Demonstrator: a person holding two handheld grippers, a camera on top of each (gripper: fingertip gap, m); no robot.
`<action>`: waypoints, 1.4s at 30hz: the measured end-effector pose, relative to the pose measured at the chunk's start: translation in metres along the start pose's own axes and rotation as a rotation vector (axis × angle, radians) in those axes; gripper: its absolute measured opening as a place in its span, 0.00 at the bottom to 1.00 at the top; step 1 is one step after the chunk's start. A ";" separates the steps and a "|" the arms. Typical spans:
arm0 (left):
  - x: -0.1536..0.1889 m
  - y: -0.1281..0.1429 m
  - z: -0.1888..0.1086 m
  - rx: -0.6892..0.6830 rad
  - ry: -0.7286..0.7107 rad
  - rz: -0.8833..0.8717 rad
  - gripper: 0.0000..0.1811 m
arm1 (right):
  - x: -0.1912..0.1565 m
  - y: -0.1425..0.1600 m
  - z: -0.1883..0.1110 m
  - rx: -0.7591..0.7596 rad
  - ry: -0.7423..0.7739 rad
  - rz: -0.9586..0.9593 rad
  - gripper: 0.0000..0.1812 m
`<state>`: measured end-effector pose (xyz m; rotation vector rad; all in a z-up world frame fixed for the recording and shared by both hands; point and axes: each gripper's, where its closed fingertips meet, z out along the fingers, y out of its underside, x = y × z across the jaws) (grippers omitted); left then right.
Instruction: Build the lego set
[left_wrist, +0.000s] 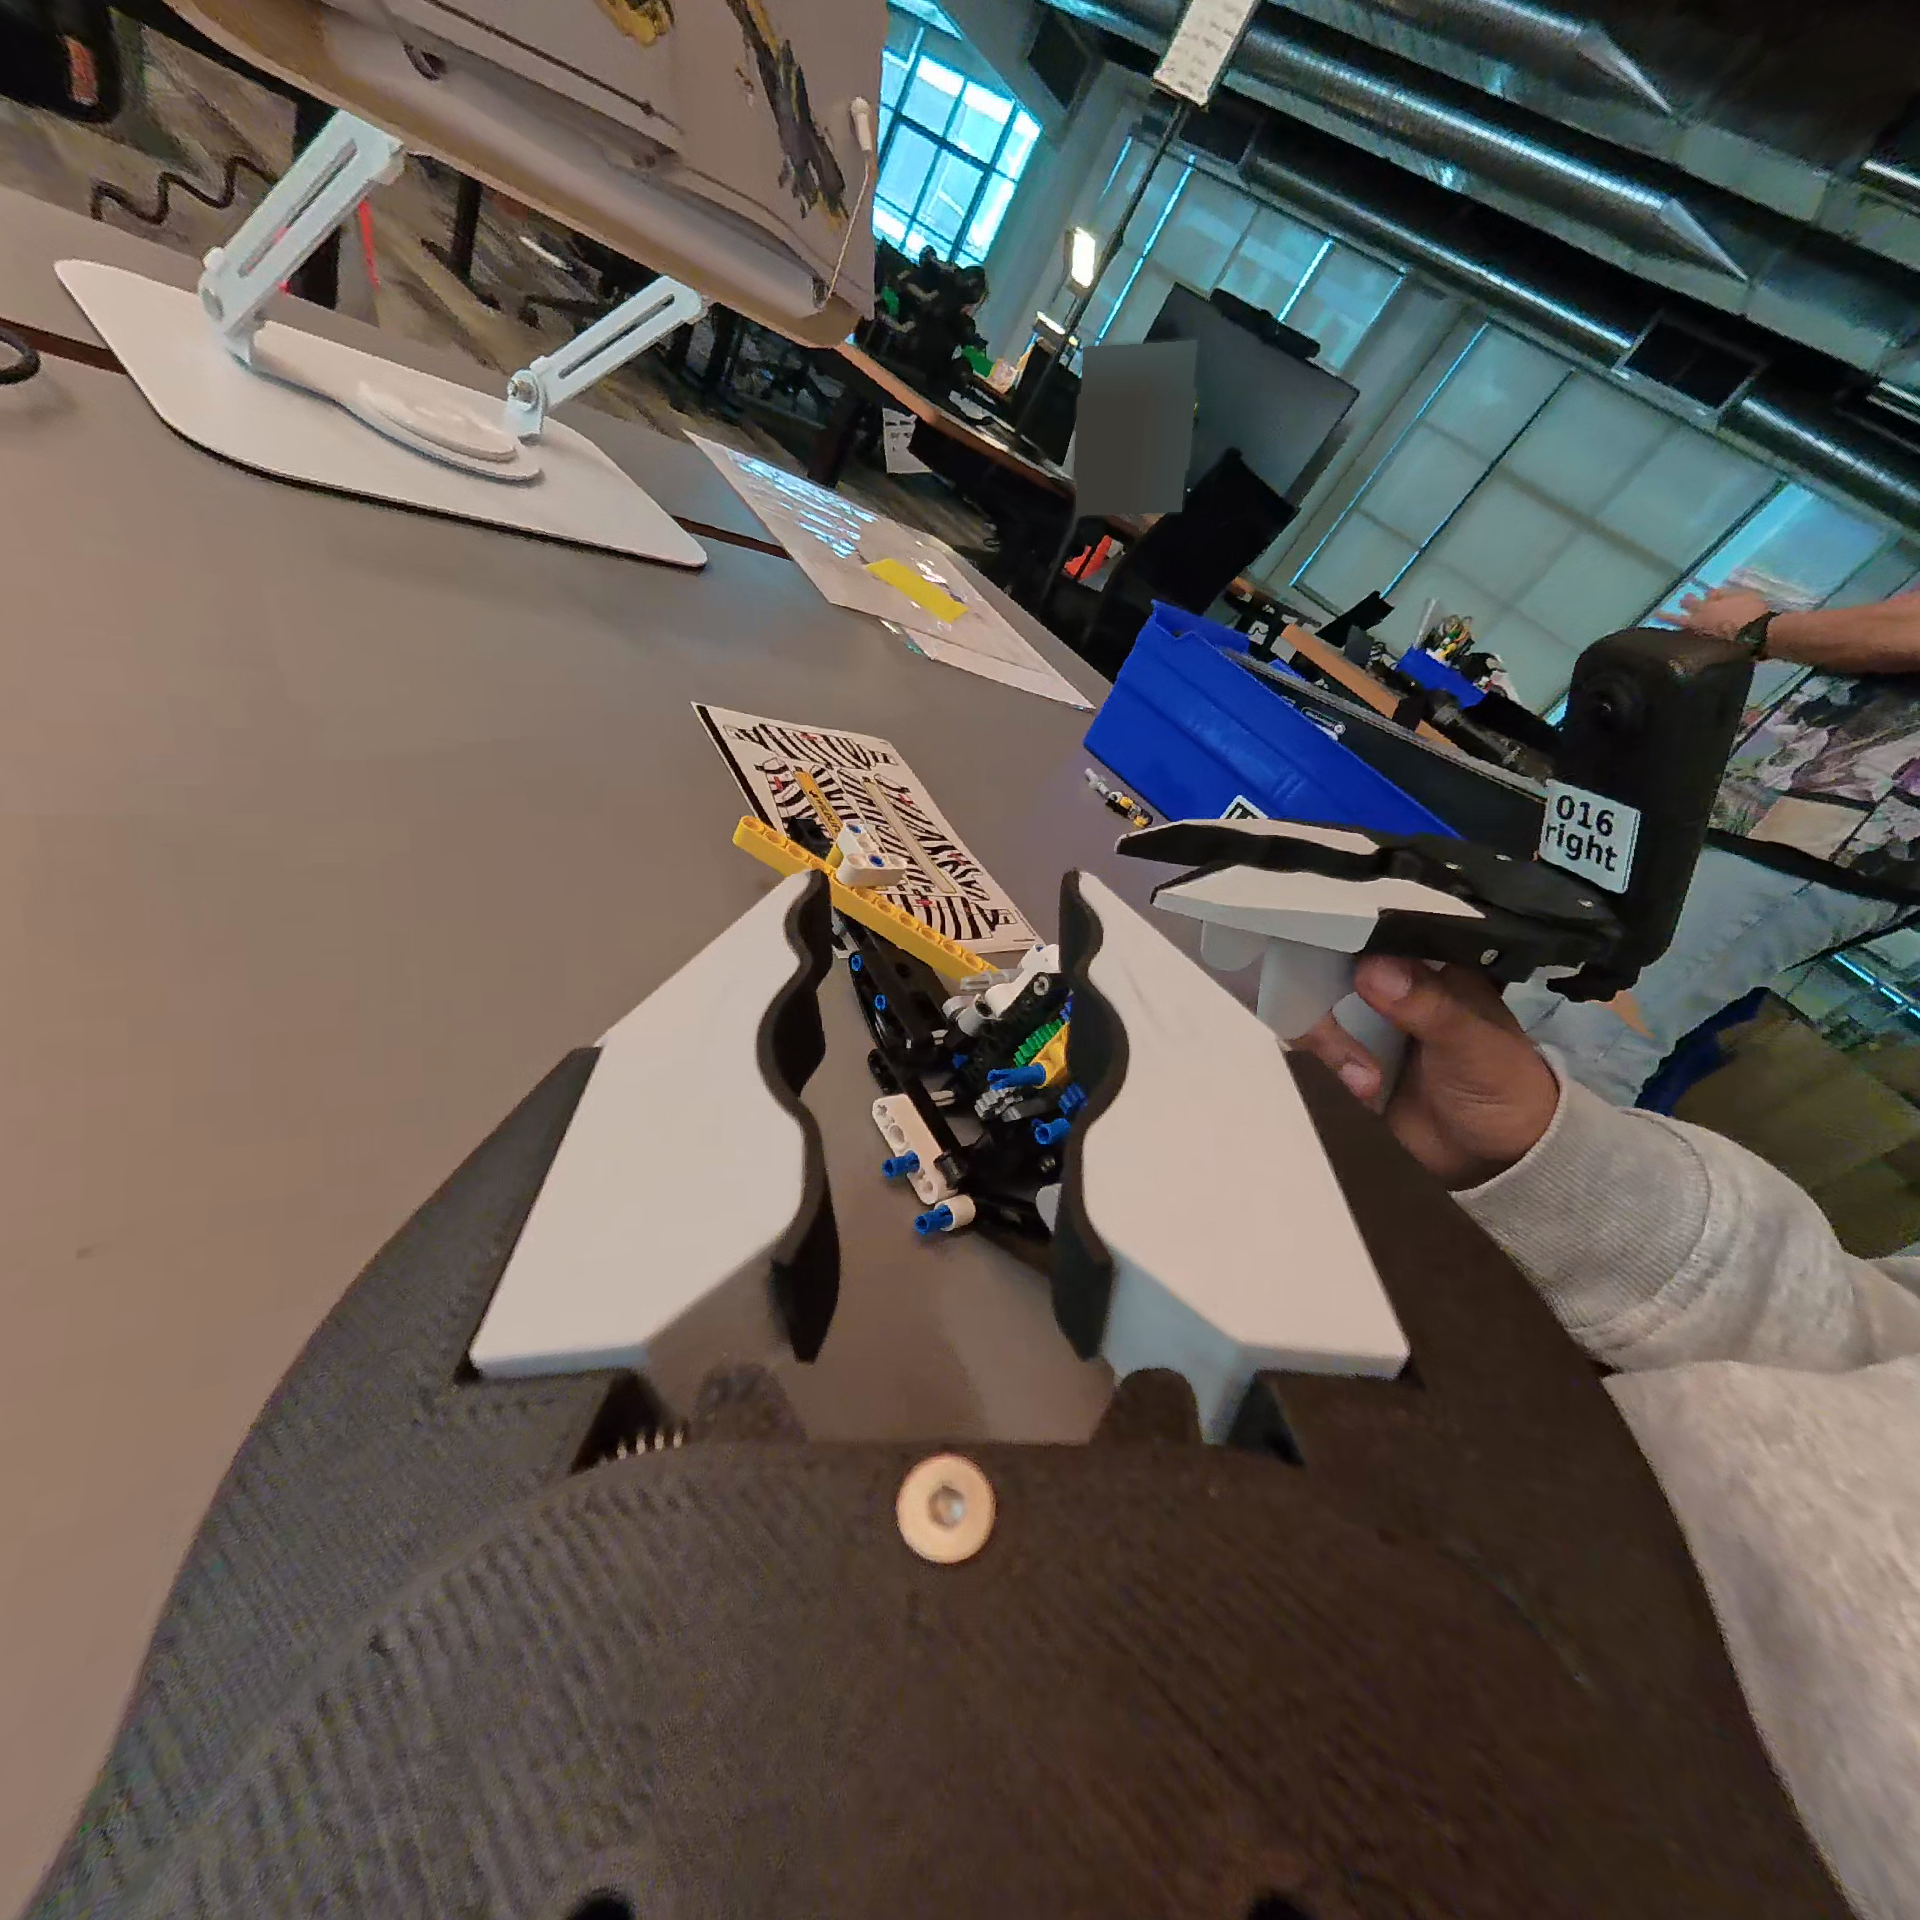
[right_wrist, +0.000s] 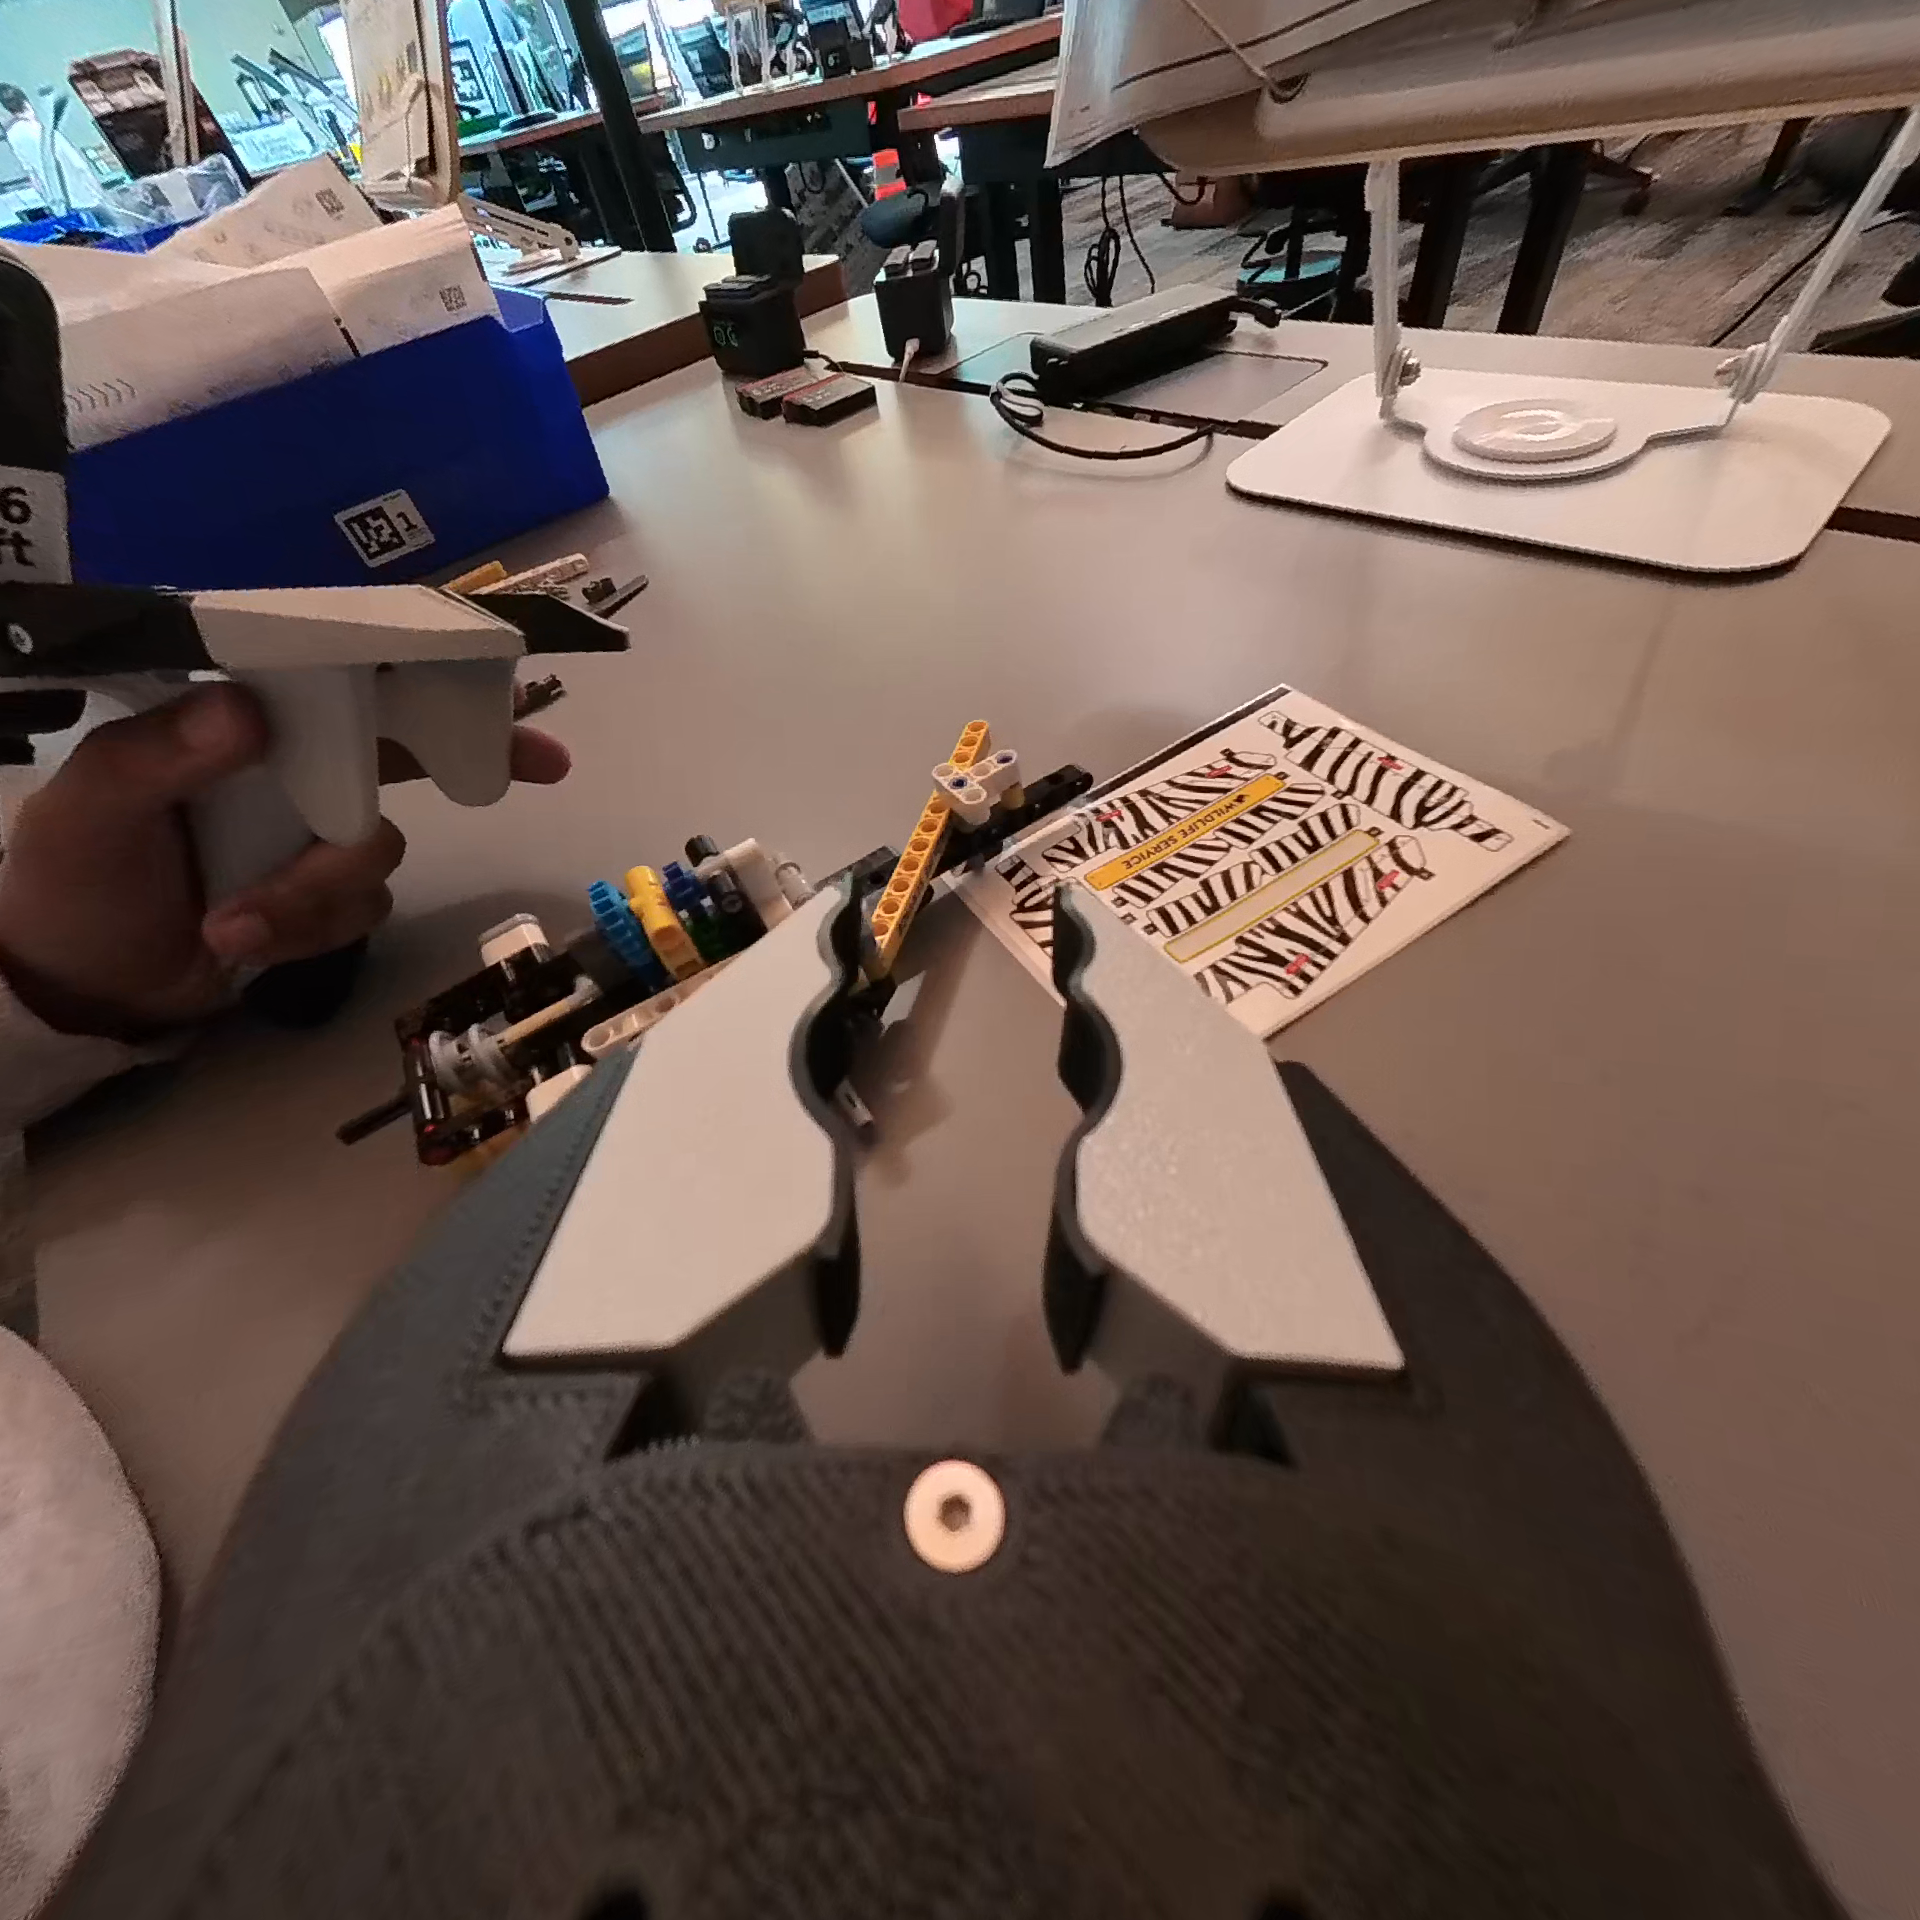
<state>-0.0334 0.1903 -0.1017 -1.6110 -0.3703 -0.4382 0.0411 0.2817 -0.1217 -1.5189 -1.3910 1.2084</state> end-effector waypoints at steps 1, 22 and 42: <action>0.000 0.000 0.000 0.001 0.000 -0.004 0.24 | 0.000 0.000 0.000 -0.003 -0.001 0.000 0.20; -0.008 0.000 0.000 -0.005 0.002 -0.081 0.23 | 0.001 0.004 0.003 -0.030 -0.012 0.025 0.20; -0.011 0.001 0.001 -0.013 0.005 -0.109 0.23 | 0.002 0.005 0.005 -0.044 -0.023 0.048 0.20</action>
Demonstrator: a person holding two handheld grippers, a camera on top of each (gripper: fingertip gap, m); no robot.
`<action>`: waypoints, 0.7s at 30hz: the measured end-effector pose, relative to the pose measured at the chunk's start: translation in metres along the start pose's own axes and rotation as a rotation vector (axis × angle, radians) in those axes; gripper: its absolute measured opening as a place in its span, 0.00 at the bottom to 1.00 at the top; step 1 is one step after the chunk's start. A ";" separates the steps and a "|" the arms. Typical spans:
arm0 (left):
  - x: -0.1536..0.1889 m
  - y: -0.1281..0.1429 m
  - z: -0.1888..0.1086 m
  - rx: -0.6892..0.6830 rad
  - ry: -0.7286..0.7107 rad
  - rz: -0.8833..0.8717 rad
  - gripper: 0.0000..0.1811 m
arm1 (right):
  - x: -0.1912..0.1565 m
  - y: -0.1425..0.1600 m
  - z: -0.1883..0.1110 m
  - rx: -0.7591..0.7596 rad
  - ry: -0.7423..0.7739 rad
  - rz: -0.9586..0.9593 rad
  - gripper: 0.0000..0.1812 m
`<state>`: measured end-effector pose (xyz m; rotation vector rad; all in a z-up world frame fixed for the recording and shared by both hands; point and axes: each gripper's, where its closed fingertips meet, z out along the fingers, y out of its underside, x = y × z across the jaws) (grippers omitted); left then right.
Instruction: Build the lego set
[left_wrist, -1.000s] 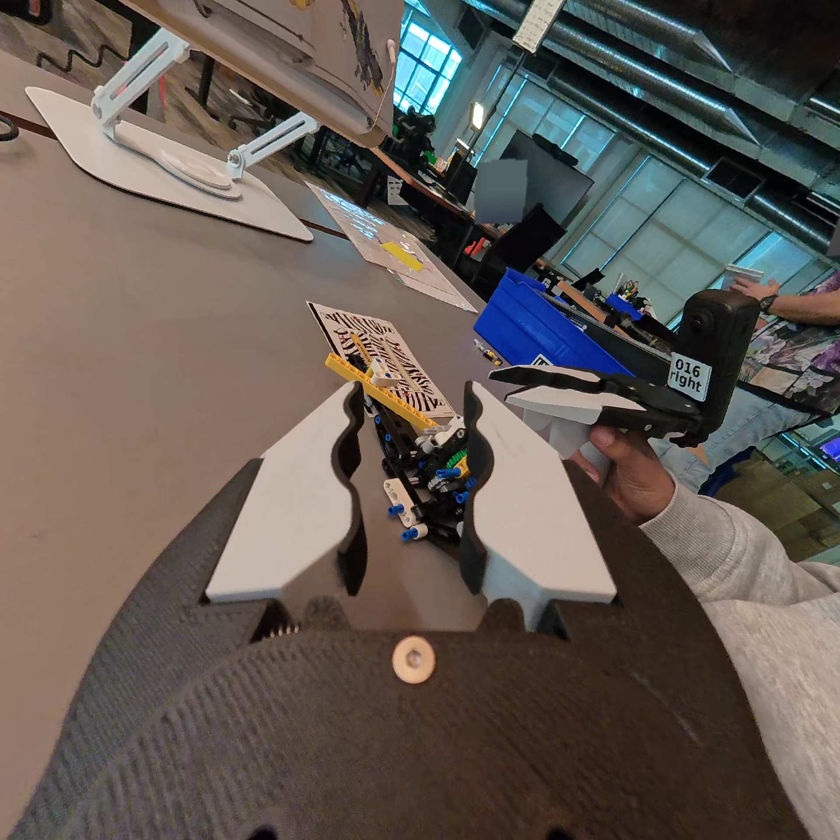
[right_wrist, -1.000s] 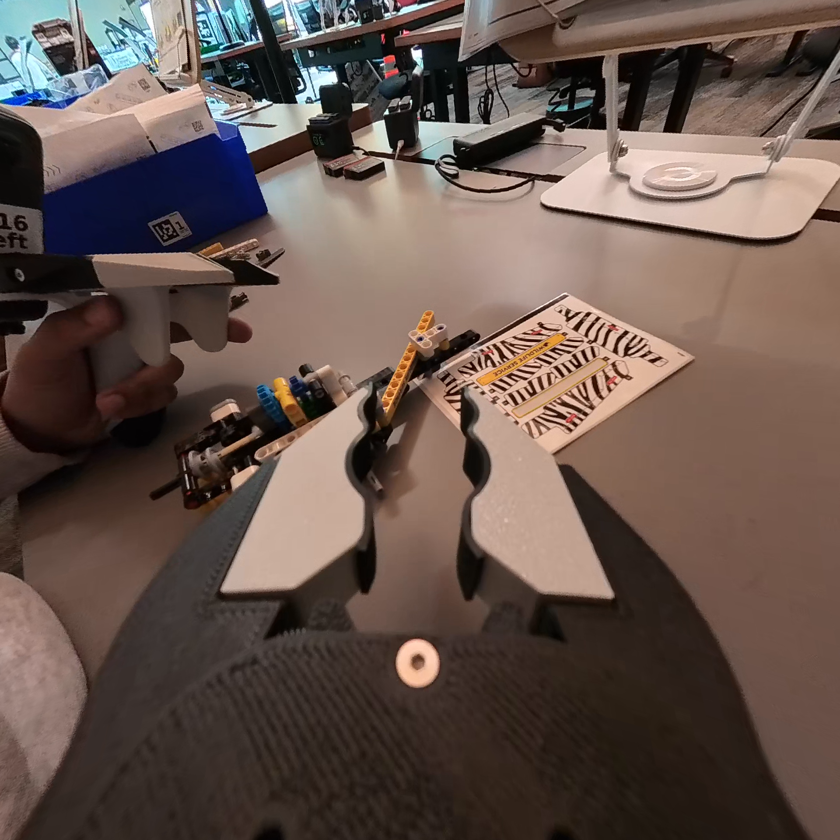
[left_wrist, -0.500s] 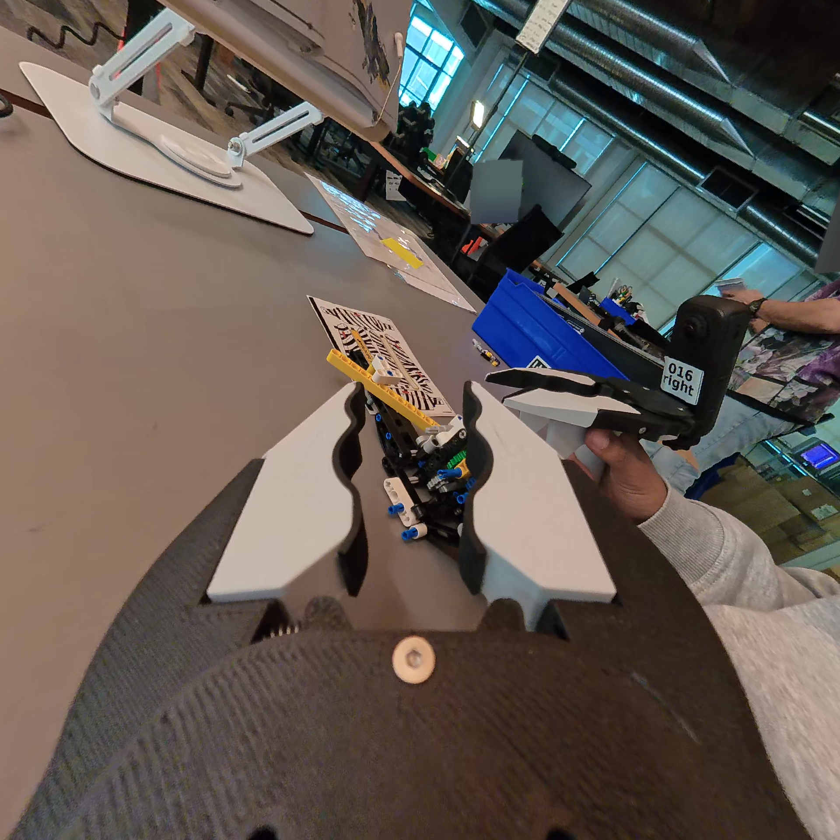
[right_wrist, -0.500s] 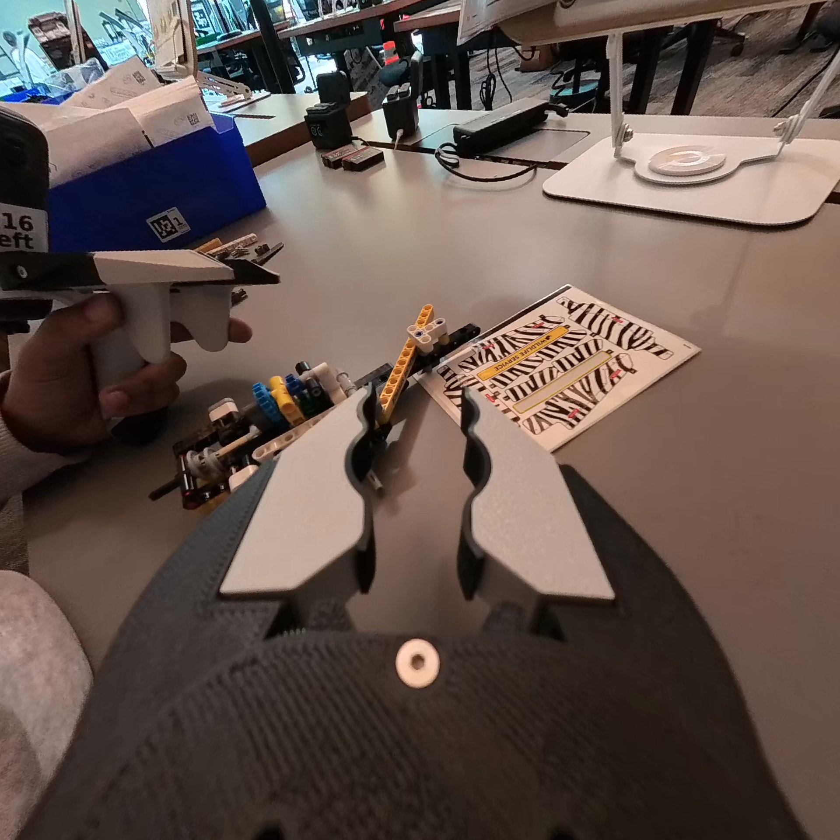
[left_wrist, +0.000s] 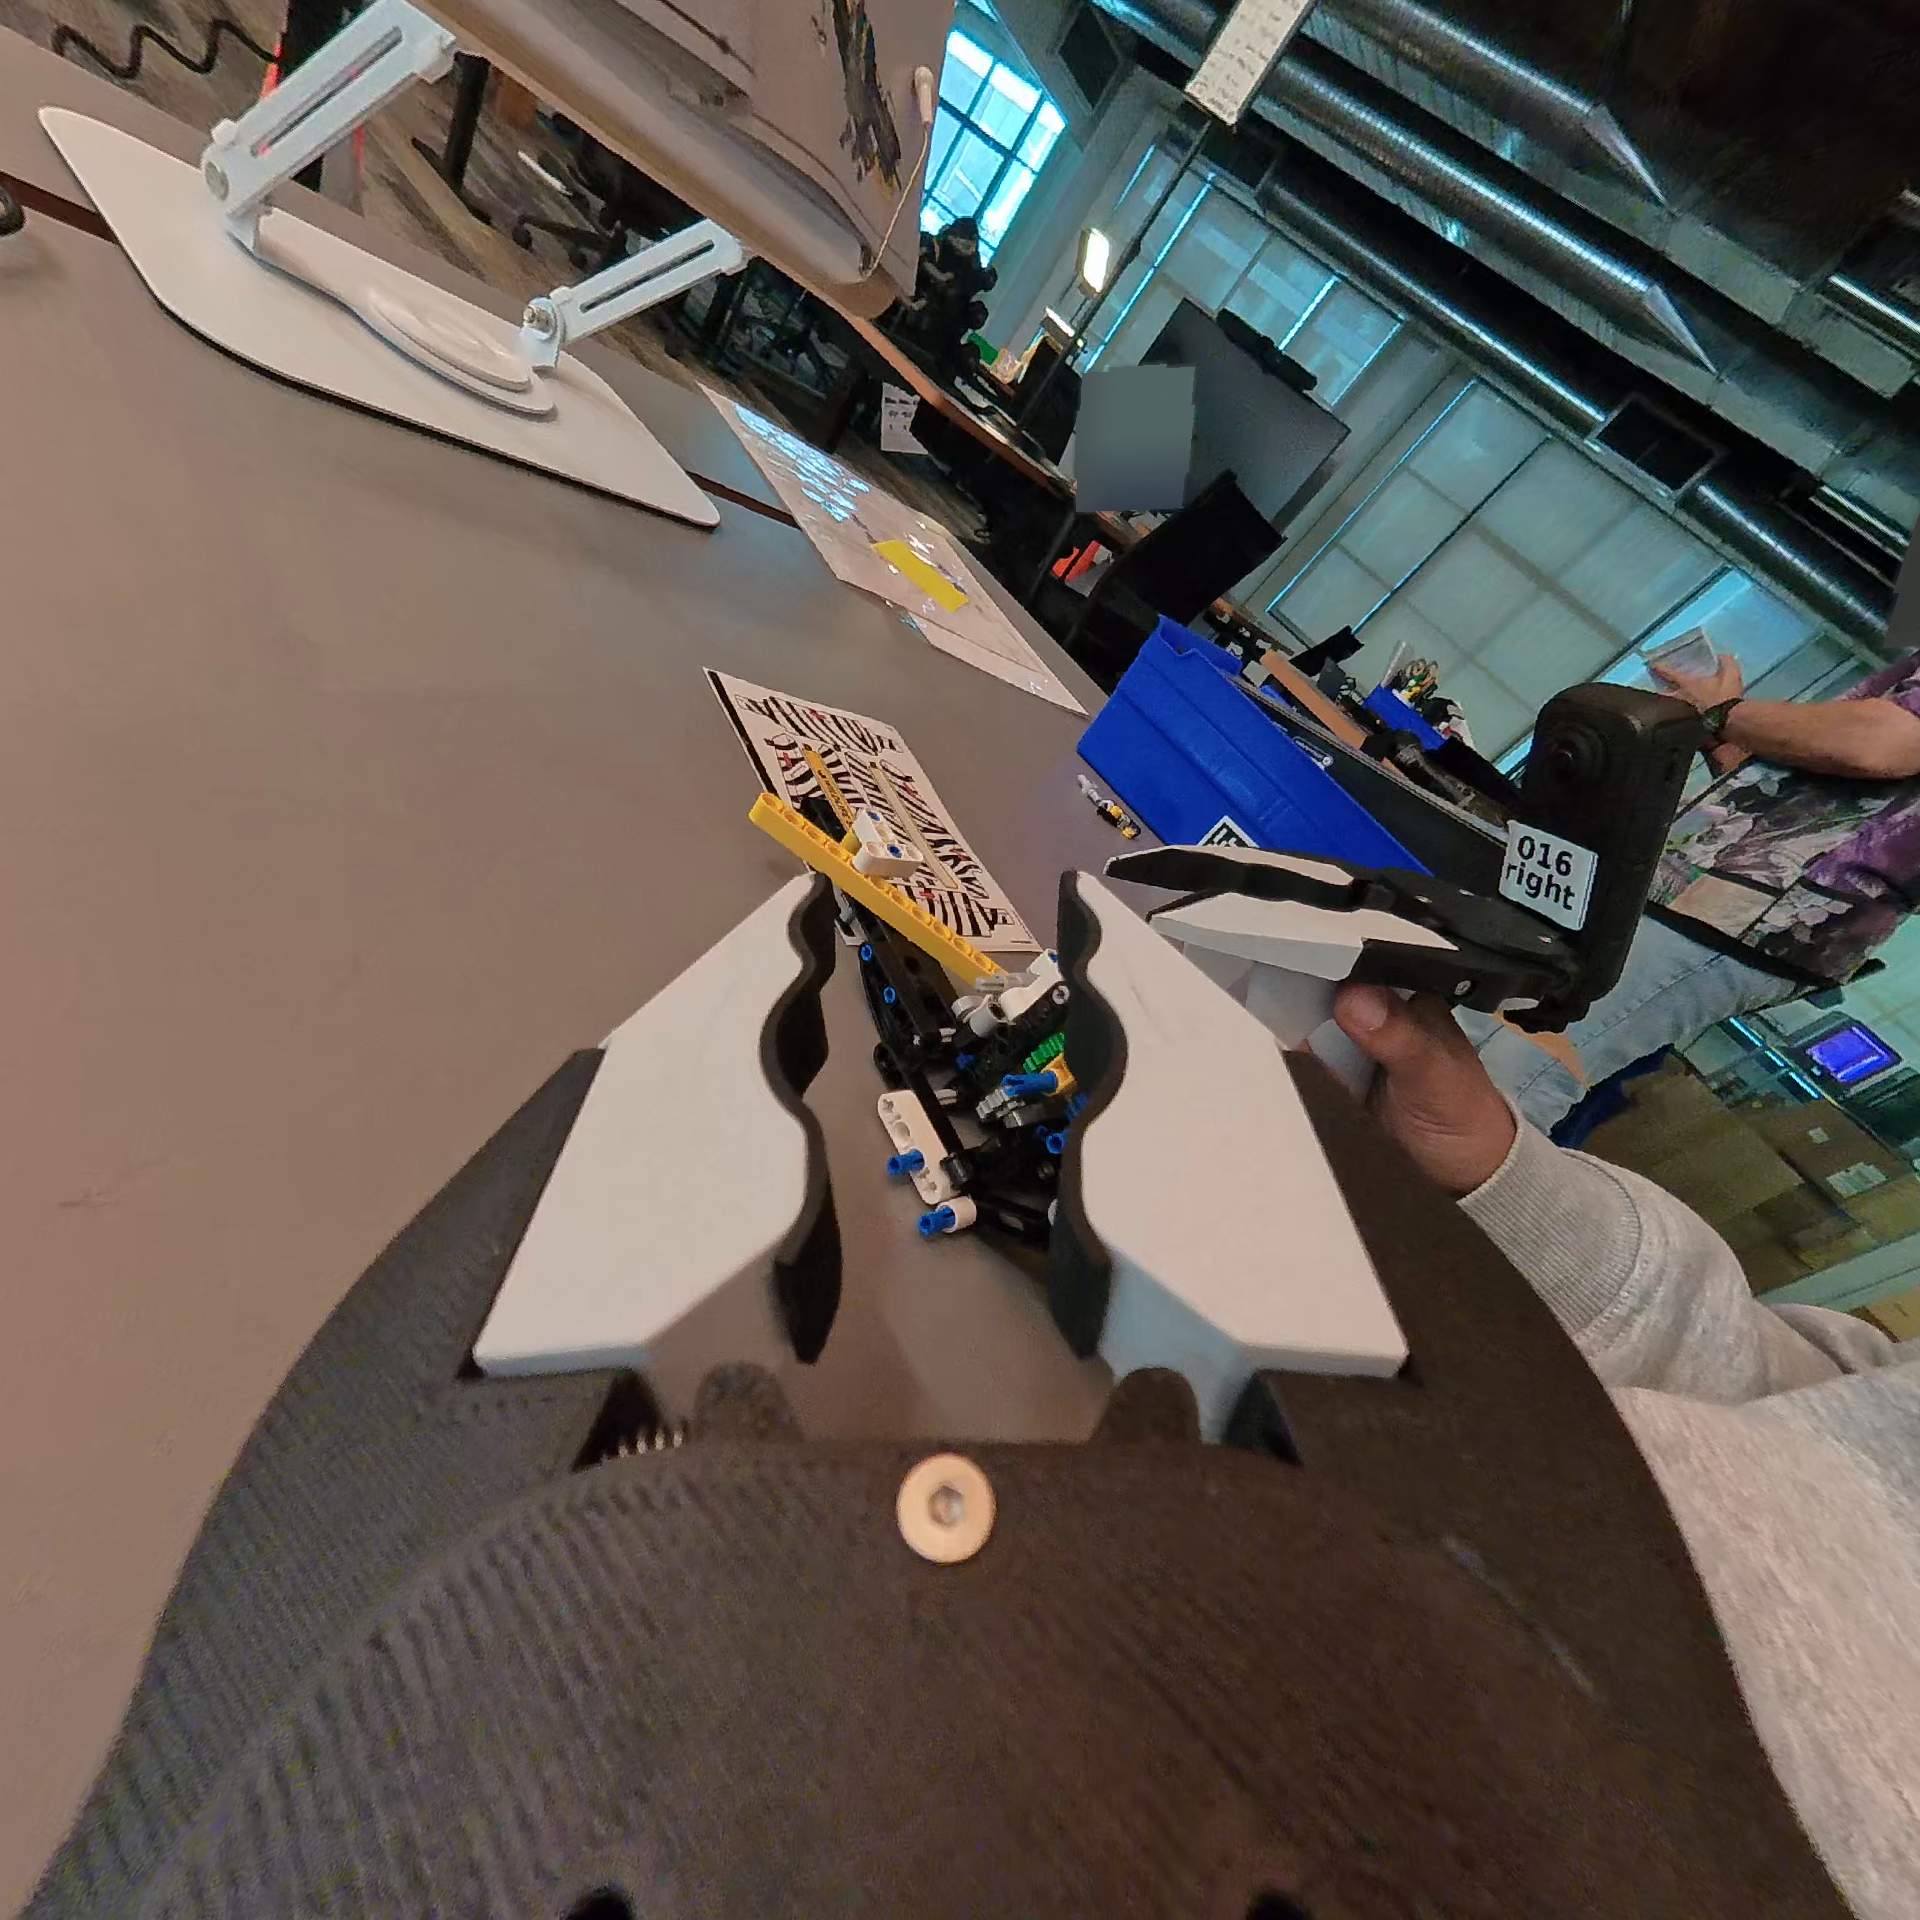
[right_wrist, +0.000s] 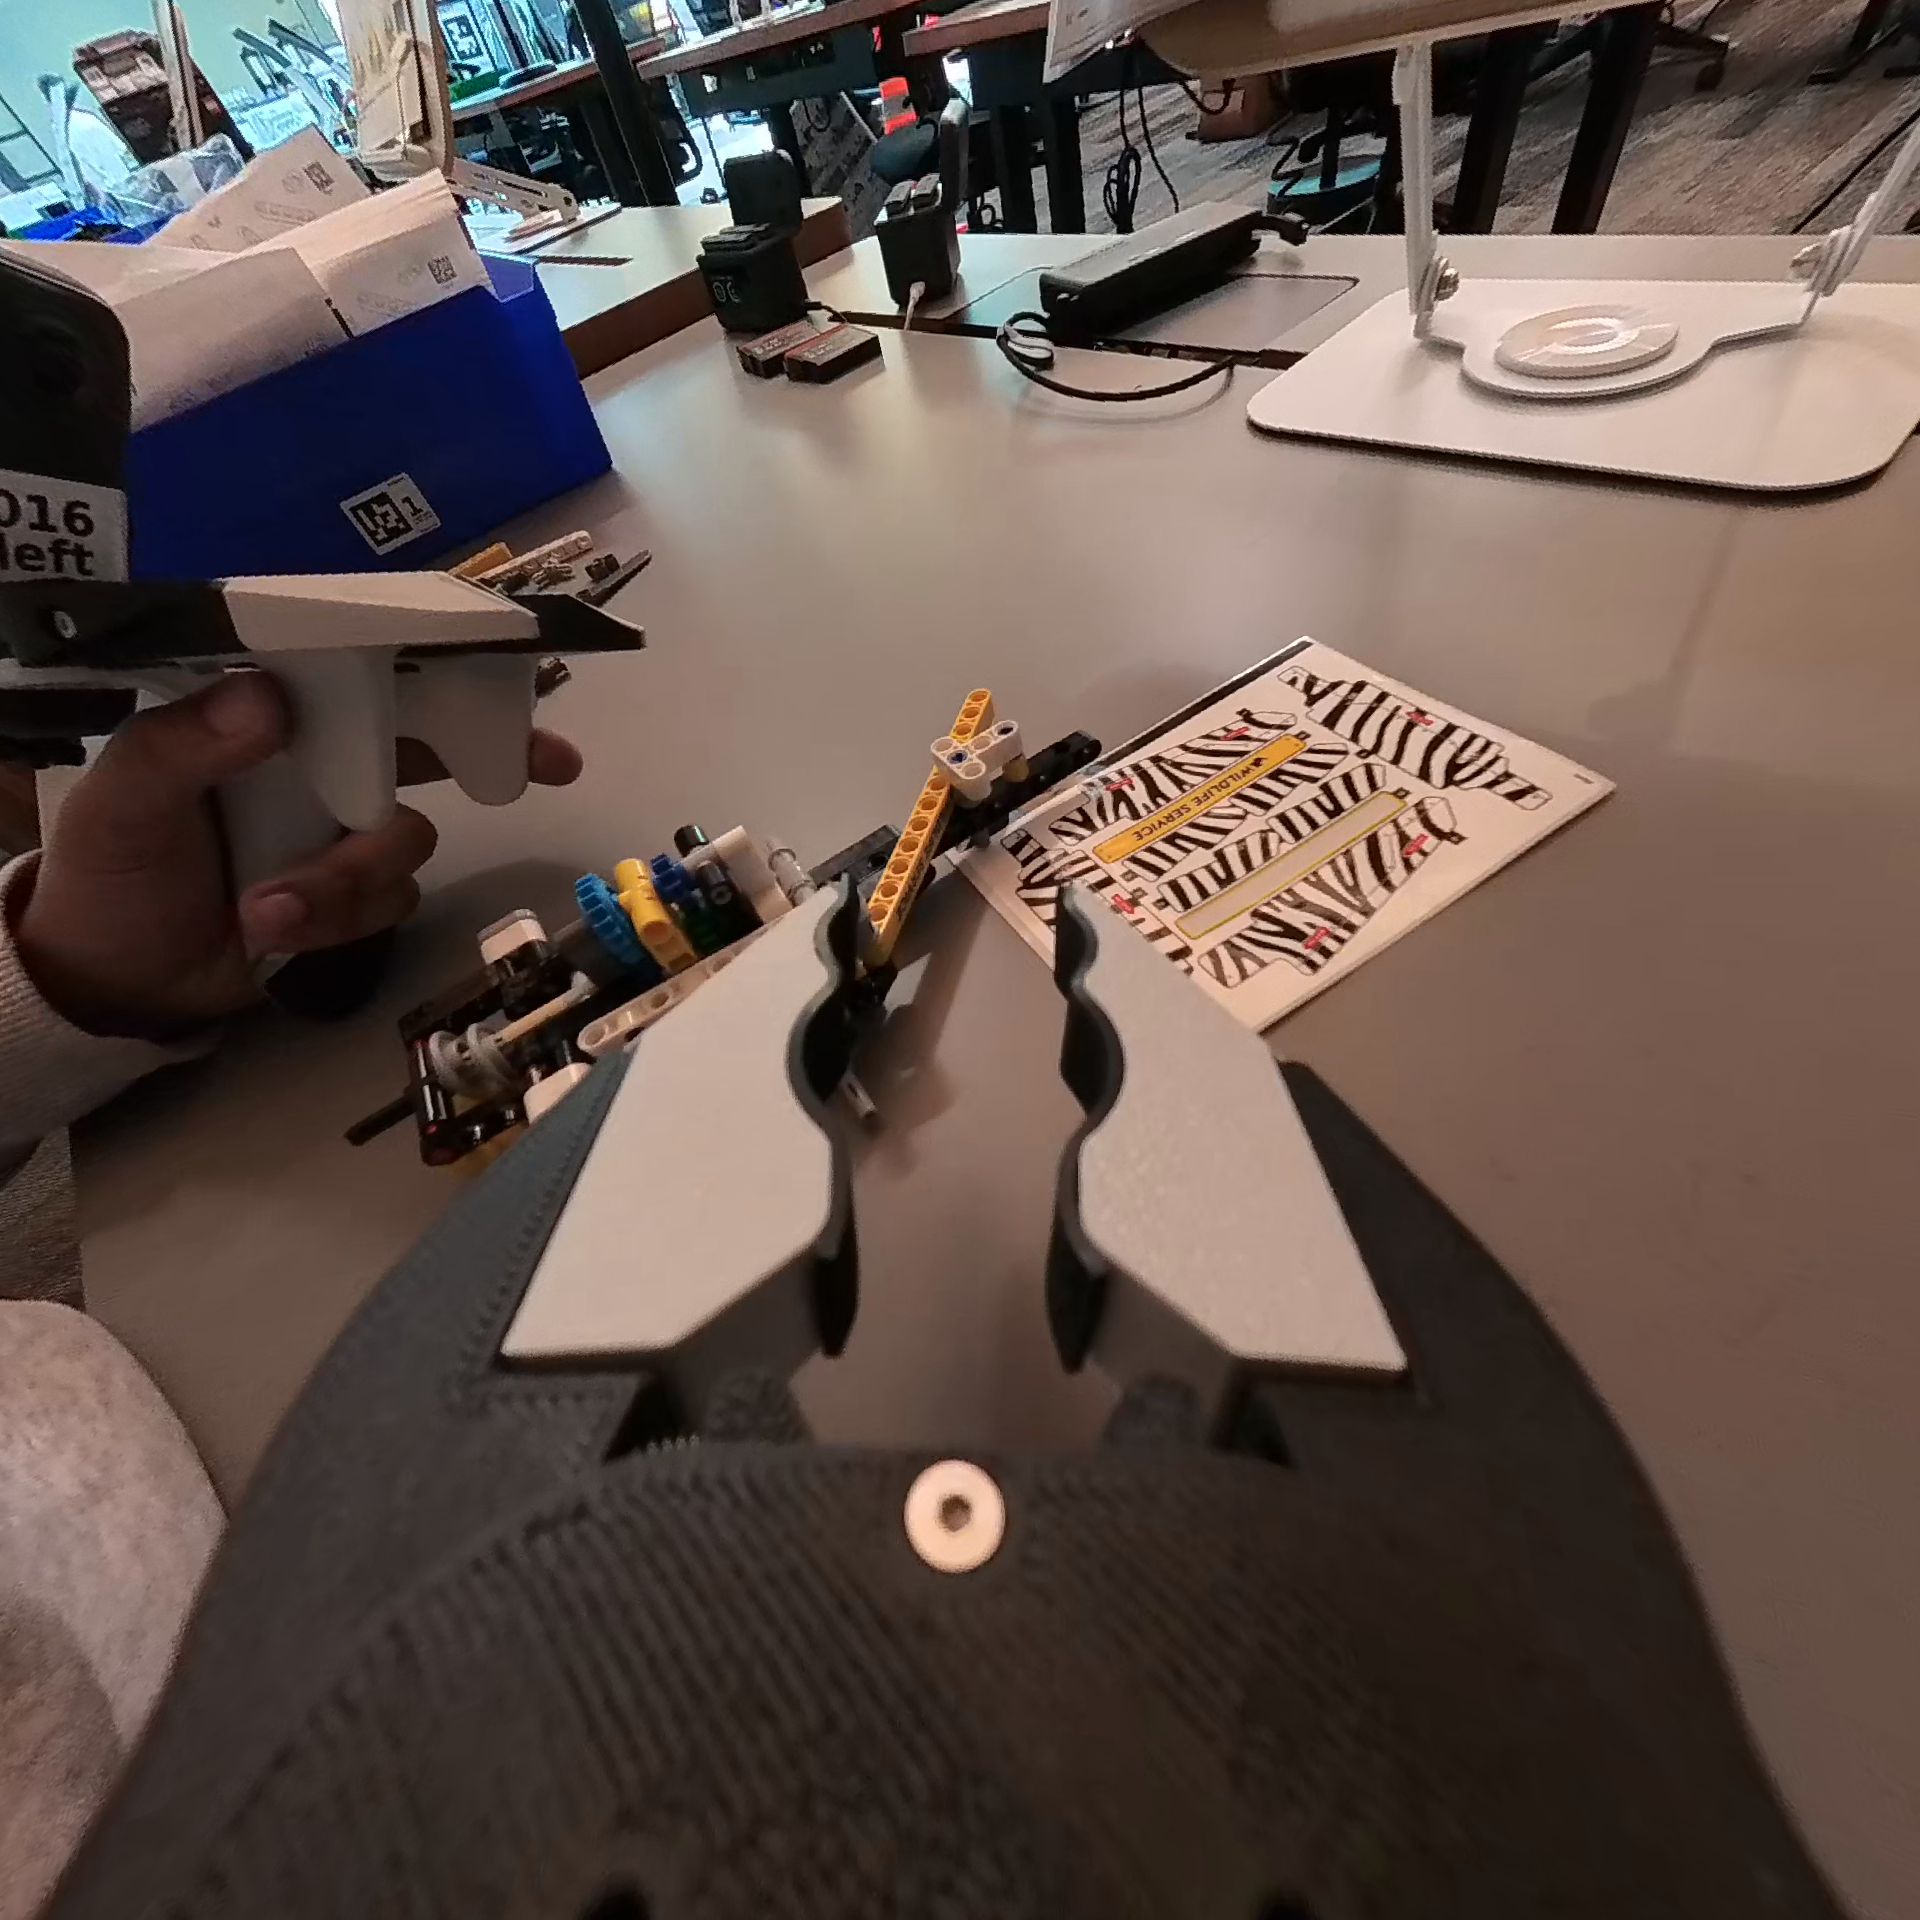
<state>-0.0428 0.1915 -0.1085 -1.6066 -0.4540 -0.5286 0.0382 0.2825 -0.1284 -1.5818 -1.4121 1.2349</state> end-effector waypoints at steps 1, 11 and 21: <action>0.000 0.000 0.000 0.000 0.000 -0.002 0.23 | 0.000 0.000 0.000 -0.001 0.000 0.001 0.20; -0.001 0.000 0.000 -0.002 0.000 -0.008 0.23 | 0.000 0.000 0.001 -0.004 -0.004 0.004 0.20; -0.001 0.000 0.001 -0.003 0.001 -0.012 0.23 | 0.000 0.001 0.001 -0.009 -0.005 0.004 0.20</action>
